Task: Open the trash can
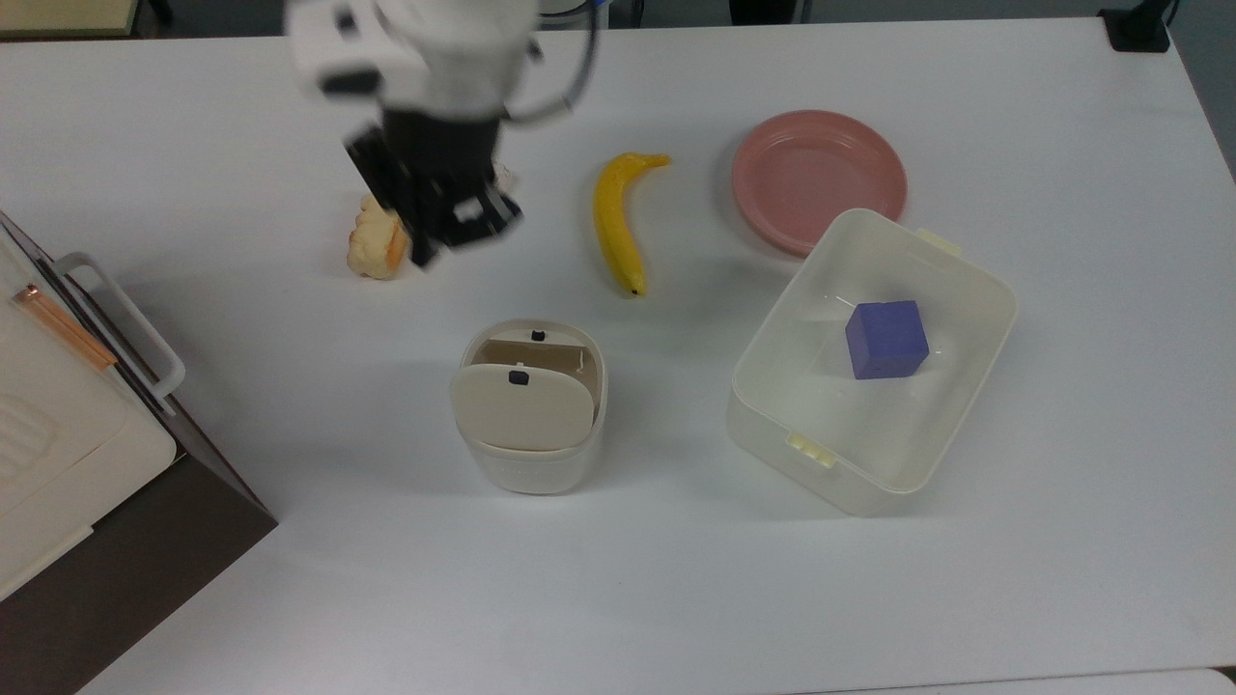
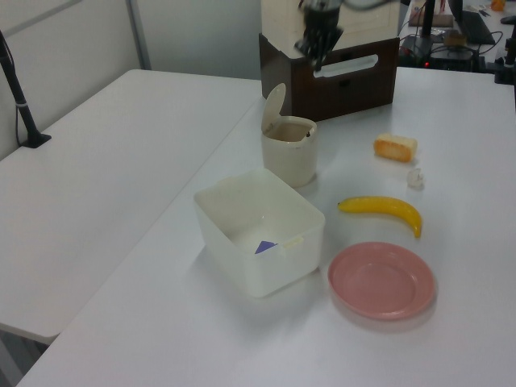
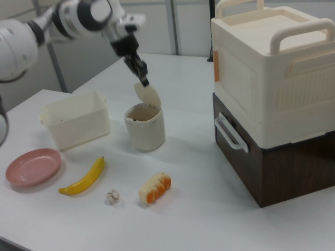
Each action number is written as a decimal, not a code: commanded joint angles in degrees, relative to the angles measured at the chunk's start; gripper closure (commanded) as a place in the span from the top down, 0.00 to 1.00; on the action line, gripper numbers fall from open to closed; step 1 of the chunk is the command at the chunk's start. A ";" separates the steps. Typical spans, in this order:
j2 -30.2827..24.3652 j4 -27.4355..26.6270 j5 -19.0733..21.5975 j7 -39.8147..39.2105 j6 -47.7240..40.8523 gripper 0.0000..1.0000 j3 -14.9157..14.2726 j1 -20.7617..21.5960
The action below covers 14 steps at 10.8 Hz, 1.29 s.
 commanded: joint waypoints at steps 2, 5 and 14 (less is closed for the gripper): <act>-12.52 -6.22 5.08 -7.27 -4.48 0.00 -0.31 -4.41; -20.87 -13.17 11.14 -16.42 -5.79 0.00 -0.40 -9.85; -28.11 -26.98 16.35 -27.96 -7.38 0.00 -1.46 -13.21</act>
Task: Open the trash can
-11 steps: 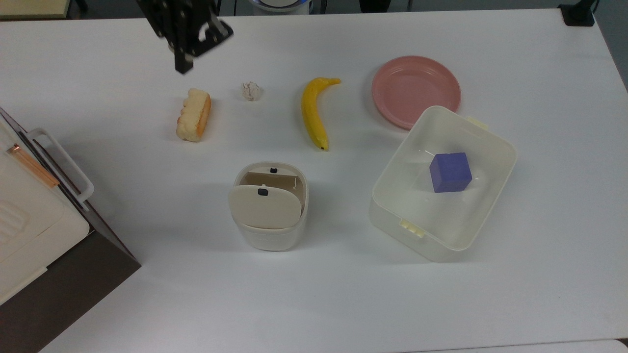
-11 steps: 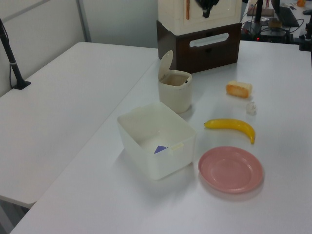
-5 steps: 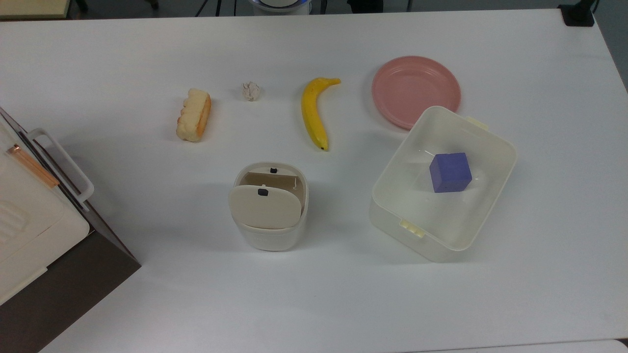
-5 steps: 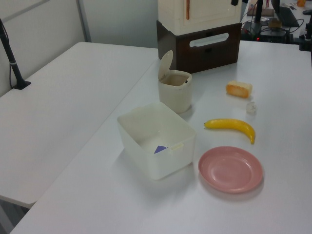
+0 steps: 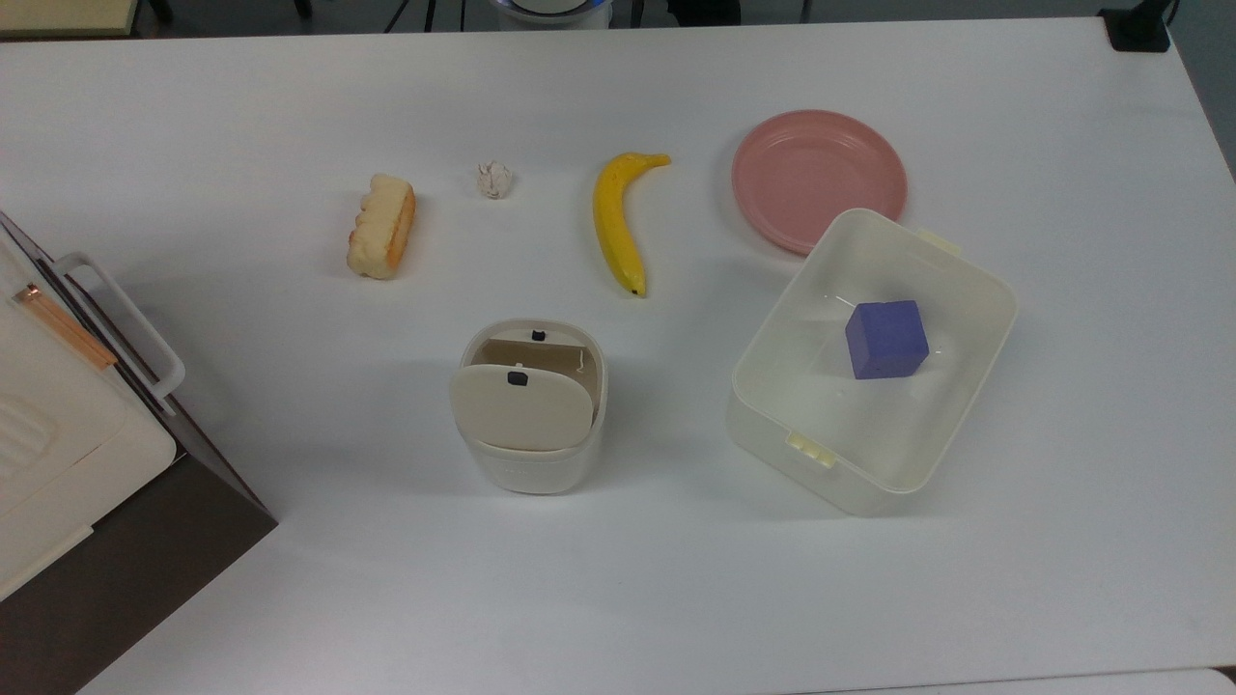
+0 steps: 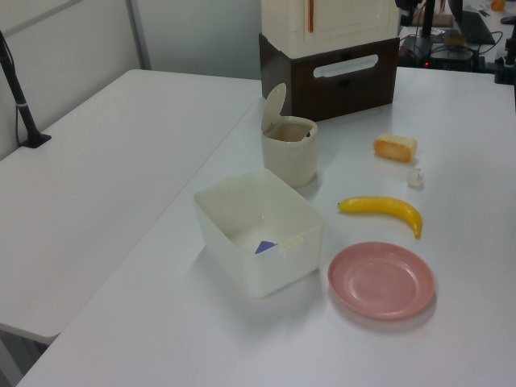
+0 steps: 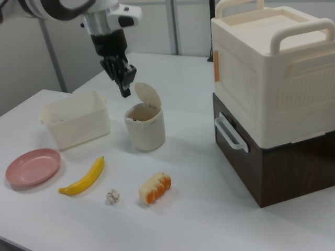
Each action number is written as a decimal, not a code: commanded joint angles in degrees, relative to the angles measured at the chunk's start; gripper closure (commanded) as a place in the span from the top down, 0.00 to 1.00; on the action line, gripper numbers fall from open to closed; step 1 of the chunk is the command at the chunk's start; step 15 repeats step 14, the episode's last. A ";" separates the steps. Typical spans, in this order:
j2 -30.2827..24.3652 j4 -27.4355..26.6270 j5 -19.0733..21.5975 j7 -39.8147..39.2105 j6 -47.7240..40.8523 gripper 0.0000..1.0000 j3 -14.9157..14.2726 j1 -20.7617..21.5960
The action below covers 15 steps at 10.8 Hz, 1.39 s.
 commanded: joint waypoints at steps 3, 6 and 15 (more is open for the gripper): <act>-1.95 -3.70 1.91 -1.82 0.39 0.97 -0.65 -0.29; -1.77 -3.61 1.47 -1.74 0.48 1.00 -0.47 -0.20; -1.95 -2.64 2.34 -10.61 0.13 1.00 -0.65 -1.26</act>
